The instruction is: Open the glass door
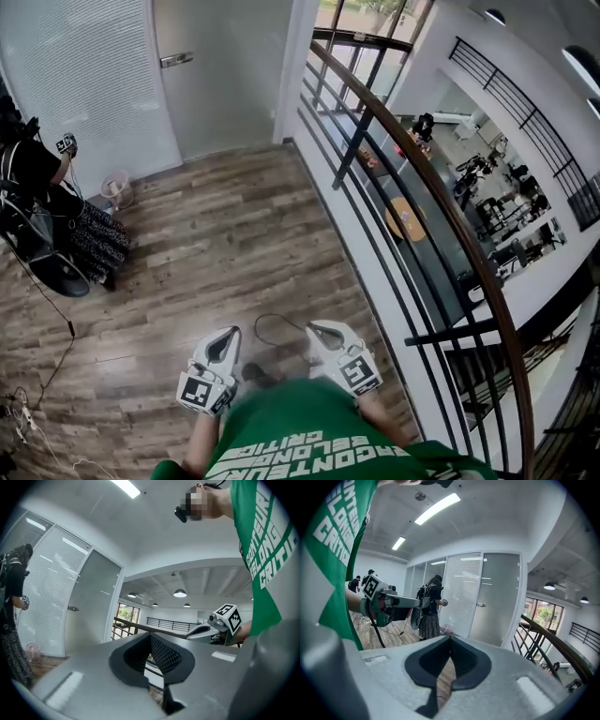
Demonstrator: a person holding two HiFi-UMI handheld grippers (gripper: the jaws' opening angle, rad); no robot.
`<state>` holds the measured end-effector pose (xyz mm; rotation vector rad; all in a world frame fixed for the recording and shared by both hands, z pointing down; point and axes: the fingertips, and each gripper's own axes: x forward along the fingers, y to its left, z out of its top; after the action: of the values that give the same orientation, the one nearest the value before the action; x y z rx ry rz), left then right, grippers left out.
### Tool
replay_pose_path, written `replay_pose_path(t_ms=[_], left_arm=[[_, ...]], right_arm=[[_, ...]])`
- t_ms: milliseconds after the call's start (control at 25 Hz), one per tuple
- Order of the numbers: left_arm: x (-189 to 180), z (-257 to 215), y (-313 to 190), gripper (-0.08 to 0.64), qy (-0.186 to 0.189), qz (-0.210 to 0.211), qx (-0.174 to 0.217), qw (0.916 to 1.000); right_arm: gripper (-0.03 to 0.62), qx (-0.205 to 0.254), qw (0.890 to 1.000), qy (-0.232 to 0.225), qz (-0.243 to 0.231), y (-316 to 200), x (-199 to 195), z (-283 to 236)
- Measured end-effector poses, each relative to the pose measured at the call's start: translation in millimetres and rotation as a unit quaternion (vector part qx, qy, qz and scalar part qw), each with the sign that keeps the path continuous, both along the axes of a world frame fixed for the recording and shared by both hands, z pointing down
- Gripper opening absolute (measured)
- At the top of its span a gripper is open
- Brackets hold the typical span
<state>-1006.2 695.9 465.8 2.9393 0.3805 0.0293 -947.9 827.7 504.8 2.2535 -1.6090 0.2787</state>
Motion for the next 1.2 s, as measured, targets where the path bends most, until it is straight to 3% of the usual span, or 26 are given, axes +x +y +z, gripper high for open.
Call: replay_pose_path(t_ms=[200, 600, 880, 1200], left_arm=[[9.2, 11.7, 9.8, 0.015, -0.003, 0.030, -0.012, 0.9995], [30.8, 20.0, 20.6, 0.015, -0.041, 0.040, -0.017, 0.9982], [83.6, 20.1, 6.6, 0.015, -0.045, 0.021, -0.012, 0.9987], [171.3, -0.5, -1.0, 0.015, -0.046, 0.010, 0.007, 0.9989]], right_arm=[[-0.006, 0.001, 0.998, -0.014, 0.054, 18.8, 3.5, 5.0], [-0.006, 0.007, 0.999, -0.037, 0.032, -3.9, 17.9, 16.7], [-0.006, 0.030, 0.998, -0.044, 0.022, -15.0, 83.0, 13.5], [-0.006, 0.044, 0.998, -0.038, 0.028, -8.9, 189.6, 6.6]])
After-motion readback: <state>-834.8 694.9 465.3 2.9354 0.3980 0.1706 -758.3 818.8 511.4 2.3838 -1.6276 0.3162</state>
